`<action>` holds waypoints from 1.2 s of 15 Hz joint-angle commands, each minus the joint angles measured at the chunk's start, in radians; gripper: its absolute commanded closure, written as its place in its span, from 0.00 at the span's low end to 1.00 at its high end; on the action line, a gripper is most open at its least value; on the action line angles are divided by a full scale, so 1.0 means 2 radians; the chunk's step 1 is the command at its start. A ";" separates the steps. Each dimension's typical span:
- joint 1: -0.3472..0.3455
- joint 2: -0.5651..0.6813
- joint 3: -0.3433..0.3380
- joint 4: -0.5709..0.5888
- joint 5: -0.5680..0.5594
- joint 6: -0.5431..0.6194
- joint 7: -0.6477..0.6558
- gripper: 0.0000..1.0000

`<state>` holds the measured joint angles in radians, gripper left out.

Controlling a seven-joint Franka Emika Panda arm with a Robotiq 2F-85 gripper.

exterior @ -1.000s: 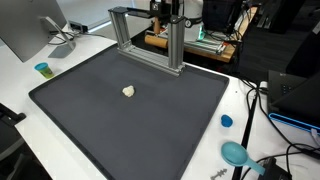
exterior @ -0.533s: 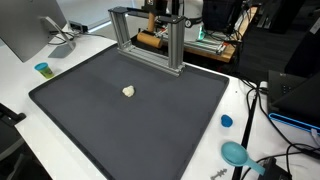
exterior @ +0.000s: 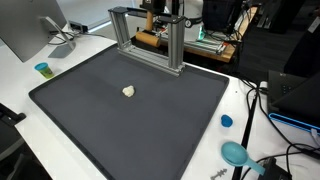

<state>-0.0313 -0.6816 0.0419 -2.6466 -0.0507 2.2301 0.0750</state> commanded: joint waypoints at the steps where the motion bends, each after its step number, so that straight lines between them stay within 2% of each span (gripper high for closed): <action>1: -0.011 0.037 -0.012 0.039 -0.002 0.024 -0.001 0.78; 5: -0.013 0.117 -0.027 0.112 -0.001 0.032 -0.017 0.78; 7: -0.003 0.159 -0.036 0.155 0.009 0.005 -0.038 0.78; 8: -0.011 0.106 -0.027 0.098 0.000 0.025 -0.018 0.53; 12: -0.008 0.163 -0.031 0.142 0.001 0.020 -0.027 0.53; 18: -0.008 0.166 -0.031 0.148 0.001 0.016 -0.027 0.53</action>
<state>-0.0494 -0.3506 -0.0166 -2.3530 -0.0476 2.2643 0.0204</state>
